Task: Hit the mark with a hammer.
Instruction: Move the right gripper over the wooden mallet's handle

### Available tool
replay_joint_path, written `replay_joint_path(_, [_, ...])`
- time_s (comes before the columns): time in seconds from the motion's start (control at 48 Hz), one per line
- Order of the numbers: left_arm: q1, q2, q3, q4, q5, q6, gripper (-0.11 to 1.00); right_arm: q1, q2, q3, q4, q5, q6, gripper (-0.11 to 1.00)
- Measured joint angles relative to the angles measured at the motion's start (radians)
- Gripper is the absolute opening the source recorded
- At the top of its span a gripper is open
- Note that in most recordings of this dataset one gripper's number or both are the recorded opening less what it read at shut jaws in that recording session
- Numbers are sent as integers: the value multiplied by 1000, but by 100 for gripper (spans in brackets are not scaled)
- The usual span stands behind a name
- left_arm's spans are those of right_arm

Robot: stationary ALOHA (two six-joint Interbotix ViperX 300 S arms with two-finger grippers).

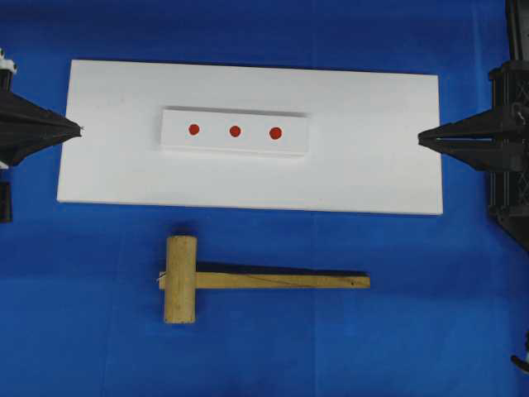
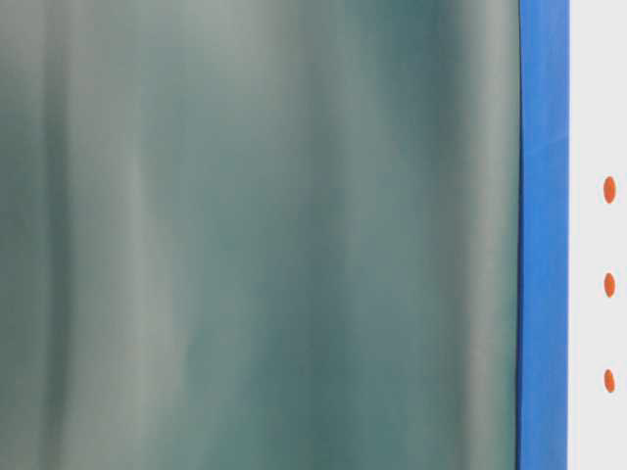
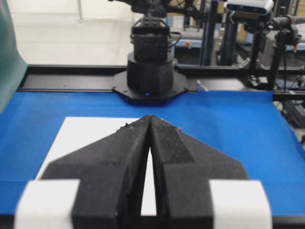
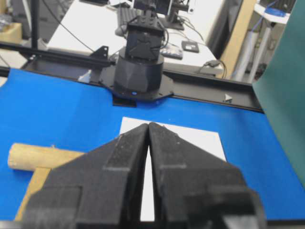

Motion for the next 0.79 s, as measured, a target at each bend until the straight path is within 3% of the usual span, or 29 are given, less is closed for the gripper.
replay_joint_path(0.25, [-3,6,0,-14,5,-6,0,5,44,-44,0,63,23,-6])
replay_joint_path(0.542, [-3,6,0,-14,18,-6,0,124,173,-110,2,61,78,-5])
replay_joint_path(0.646, [-3,6,0,-14,20,-6,0,160,255,-138,3,38,100,5])
replay_joint_path(0.792, [-3,6,0,-14,23,-6,0,178,379,-173,20,-5,143,38])
